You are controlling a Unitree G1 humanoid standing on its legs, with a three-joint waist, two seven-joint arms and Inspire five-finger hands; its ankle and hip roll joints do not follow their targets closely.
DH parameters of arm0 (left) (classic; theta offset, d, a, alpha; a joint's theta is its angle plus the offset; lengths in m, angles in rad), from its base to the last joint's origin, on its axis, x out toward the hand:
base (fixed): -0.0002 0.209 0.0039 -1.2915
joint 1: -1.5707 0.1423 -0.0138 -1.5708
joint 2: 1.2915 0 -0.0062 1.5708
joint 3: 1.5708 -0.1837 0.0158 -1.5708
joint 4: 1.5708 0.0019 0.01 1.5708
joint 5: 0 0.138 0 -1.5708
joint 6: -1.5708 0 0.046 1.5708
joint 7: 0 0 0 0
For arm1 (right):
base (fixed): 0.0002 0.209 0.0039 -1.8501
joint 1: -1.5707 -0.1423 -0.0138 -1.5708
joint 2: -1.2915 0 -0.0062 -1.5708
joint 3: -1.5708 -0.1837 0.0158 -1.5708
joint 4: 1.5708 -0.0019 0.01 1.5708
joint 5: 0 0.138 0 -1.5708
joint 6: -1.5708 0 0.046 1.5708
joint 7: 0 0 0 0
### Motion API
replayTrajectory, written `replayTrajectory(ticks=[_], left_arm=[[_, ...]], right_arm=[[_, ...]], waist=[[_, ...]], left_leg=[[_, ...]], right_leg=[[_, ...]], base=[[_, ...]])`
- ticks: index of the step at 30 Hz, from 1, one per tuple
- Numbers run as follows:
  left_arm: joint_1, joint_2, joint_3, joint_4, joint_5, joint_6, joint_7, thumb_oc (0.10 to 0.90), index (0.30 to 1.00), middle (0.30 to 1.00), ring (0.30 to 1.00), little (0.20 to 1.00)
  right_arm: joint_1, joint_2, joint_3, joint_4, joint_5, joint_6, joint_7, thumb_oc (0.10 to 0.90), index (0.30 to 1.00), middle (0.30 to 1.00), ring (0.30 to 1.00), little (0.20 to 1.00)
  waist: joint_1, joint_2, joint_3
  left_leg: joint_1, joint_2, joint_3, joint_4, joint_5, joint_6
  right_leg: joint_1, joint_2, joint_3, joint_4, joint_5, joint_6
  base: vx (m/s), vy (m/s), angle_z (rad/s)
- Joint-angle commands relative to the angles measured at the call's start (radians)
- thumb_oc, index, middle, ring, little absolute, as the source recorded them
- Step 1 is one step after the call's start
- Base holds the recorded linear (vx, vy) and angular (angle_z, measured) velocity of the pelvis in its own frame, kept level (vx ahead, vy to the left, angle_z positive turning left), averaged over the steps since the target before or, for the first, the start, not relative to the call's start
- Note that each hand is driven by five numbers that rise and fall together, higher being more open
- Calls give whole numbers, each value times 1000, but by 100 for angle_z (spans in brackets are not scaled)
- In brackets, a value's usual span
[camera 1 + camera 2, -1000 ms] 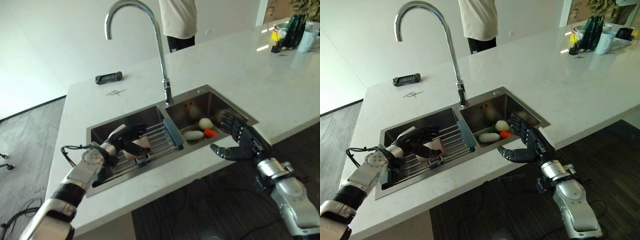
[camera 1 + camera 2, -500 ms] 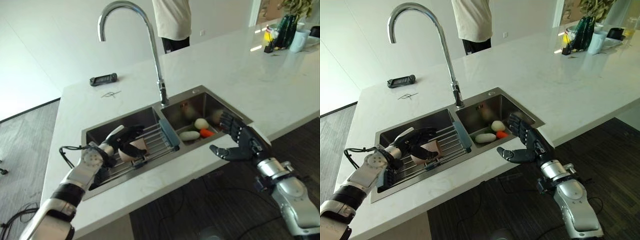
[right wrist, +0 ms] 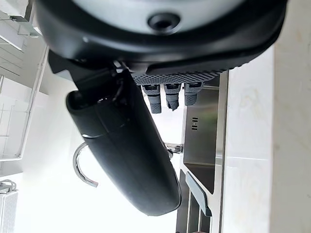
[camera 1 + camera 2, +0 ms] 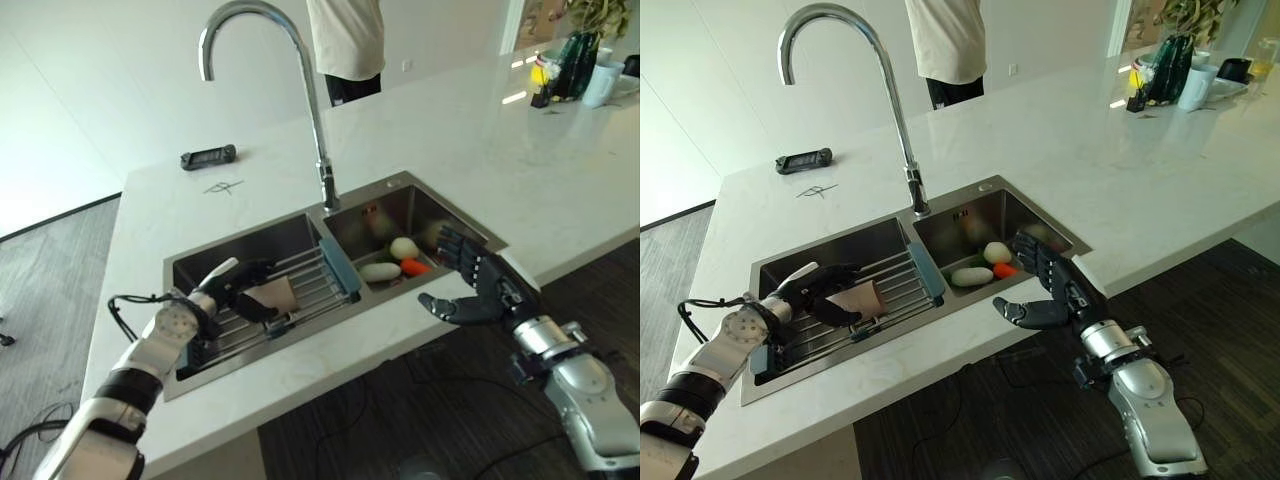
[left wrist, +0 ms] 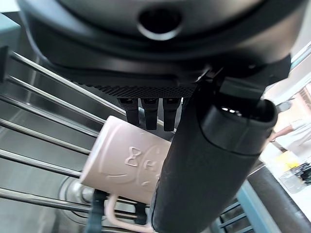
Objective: Place the dishes in the dishwasher.
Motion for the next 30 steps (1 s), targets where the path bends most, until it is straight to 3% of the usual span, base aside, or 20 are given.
replayTrajectory(ticks=[1,15,30], left_arm=[[-135,83,59,-2,28,-84,46,800,900,900,900,900],[-134,92,48,40,73,-70,18,800,900,900,900,900],[-166,81,8,49,114,-1,-10,800,900,900,900,900]], right_arm=[[-94,-25,-53,-41,8,-114,5,800,900,900,900,900],[-105,-42,-32,-37,-20,-106,12,800,900,900,900,900],[-104,-44,-12,-35,-43,-98,30,800,900,900,900,900]], waist=[[18,5,-52],[22,0,-48],[13,-12,-43]], left_leg=[[56,-8,19,44,-171,-3],[55,-7,20,44,-167,-5],[63,2,34,44,-164,-3]], right_leg=[[9,50,-50,10,-78,28],[11,49,-53,10,-75,29],[13,59,-47,10,-72,30]], base=[[0,0,0],[0,1,0],[1,-2,-1]])
